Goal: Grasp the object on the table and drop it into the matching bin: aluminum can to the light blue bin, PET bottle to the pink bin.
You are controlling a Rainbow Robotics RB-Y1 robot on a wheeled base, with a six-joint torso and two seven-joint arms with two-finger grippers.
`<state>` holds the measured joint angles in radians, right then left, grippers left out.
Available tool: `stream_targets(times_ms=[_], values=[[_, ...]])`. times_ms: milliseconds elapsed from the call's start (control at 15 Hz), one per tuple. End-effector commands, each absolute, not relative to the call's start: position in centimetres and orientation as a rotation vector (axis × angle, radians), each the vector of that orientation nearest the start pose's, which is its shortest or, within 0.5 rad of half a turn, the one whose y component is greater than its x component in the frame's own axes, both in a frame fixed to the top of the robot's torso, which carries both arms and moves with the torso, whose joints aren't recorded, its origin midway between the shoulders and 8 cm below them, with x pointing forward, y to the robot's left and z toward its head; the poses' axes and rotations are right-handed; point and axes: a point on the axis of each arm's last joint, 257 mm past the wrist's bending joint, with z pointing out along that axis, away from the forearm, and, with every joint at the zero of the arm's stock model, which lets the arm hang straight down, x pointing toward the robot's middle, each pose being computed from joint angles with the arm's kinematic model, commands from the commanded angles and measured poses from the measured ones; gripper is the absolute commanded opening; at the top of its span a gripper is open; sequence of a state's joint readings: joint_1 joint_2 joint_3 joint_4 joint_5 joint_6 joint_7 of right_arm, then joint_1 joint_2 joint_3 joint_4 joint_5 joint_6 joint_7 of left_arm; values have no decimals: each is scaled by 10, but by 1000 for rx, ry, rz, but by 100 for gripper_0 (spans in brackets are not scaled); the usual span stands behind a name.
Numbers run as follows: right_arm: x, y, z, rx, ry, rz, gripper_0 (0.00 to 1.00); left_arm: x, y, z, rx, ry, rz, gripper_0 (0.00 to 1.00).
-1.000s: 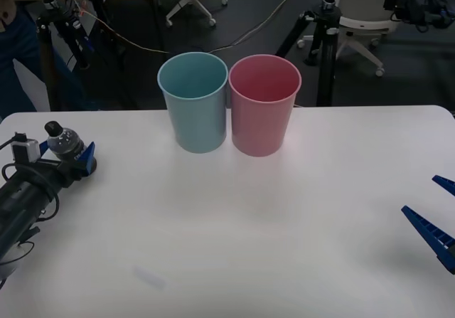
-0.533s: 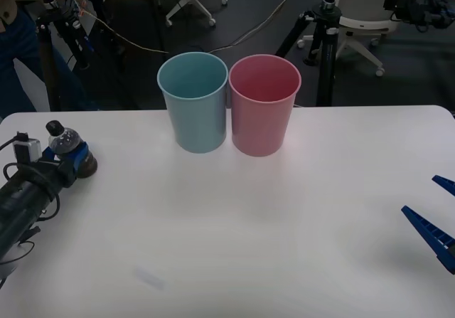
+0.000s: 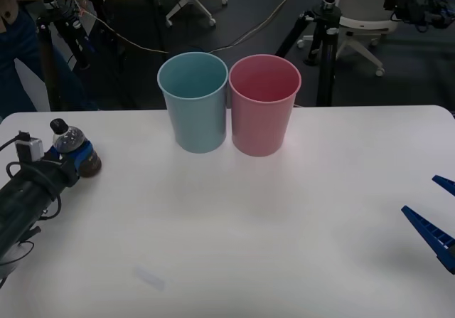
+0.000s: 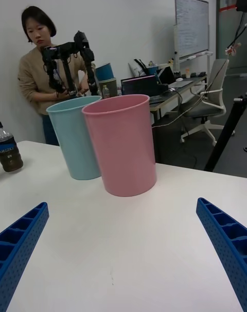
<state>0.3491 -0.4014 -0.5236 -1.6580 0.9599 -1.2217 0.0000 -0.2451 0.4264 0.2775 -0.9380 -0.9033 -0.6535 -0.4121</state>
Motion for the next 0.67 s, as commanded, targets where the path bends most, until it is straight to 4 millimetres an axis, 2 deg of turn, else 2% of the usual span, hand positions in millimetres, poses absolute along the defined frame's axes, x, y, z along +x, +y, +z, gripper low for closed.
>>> stream_targets(times_ms=[67,400,667], values=[[342,-330,-169,-465,1441,567,100,545,381,-244,211,1563,-155,0],[342,-330,-169,-465,1441,567,100,488,352,-233,237,1599,-244,0],[342,-330,-169,-465,1441,567,100,444,319,-217,277,1627,-365,0]])
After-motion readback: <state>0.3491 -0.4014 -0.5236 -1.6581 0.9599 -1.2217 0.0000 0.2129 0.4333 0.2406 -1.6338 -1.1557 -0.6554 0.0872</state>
